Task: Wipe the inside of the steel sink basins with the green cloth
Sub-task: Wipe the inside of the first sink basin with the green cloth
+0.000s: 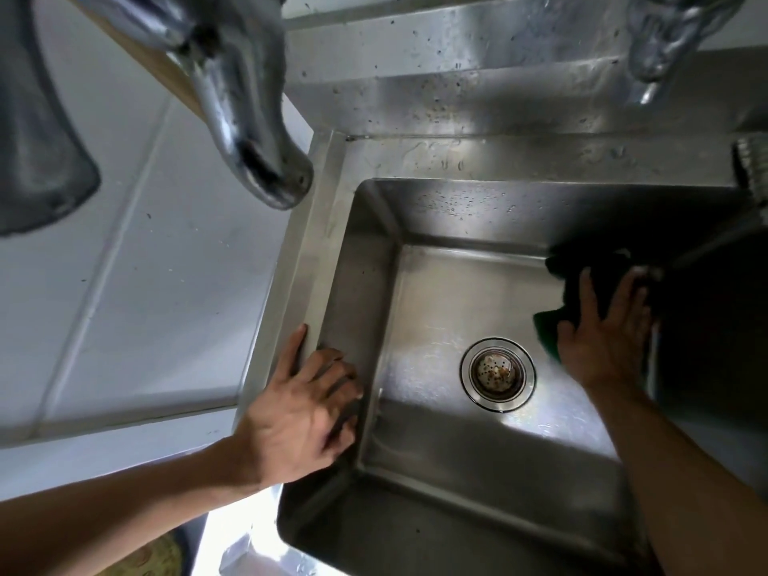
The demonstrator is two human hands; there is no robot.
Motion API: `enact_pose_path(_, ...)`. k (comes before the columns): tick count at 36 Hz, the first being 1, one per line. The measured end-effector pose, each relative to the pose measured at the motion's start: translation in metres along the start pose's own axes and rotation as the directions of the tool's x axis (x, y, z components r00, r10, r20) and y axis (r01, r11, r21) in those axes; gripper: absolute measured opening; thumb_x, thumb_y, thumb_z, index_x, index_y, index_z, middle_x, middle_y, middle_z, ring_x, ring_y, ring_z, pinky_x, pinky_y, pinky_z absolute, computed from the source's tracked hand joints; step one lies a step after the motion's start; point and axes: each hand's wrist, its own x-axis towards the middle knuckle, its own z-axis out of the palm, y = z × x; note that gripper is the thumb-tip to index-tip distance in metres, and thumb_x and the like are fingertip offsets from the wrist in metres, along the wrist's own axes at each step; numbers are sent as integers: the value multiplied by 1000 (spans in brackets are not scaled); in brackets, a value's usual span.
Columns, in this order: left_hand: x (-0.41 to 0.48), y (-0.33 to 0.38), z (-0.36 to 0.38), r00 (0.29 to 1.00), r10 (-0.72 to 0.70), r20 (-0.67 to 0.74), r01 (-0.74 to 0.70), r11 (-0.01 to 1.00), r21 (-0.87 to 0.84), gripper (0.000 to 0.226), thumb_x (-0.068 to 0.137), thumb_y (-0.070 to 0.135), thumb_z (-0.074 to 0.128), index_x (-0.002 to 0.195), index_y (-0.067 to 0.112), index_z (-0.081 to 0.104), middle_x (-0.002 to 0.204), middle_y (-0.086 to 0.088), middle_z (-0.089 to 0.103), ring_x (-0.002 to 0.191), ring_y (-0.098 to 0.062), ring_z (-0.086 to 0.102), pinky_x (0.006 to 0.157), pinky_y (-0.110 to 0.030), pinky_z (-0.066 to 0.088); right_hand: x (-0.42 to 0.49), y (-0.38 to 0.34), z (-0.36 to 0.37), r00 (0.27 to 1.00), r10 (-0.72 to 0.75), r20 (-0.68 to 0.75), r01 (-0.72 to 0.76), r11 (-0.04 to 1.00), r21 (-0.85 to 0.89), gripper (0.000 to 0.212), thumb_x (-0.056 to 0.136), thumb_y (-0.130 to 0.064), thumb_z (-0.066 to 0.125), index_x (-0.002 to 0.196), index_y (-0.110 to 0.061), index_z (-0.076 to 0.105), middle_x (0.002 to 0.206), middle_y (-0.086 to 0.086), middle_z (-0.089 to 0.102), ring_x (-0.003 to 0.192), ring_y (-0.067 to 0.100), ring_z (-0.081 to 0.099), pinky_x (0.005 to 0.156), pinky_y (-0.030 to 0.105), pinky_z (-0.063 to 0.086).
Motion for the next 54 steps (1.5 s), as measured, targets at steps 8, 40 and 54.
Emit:
enact_pose_path(8,0,1,-1,1000,-1,1,1,1000,-18,42,83,50,56,107,20,75,113,-6,67,119,-33,57,119,-72,25,-63,21,15,991,-108,85,116,989,-94,72,77,-45,38,145,-24,48,159,25,19,144,47,20,118,56,15)
enact_pose_path(40,1,1,-5,993,-48,111,64,987,-150,40,82,54,57,108,29,73,112,4,67,119,-26,61,121,-69,23,6,-104,51,990,-134,35,135,991,-19,64,89,-48,30,146,-26,45,160,24,17,146,47,14,119,51,7)
enact_pose_path(54,-1,0,-9,998,-34,44,39,992,-121,39,86,52,56,111,26,71,107,-1,66,116,-27,60,122,-70,18,-105,-146,89,776,-564,282,580,814,35,70,81,-49,62,147,-37,41,162,13,18,149,35,20,119,50,22)
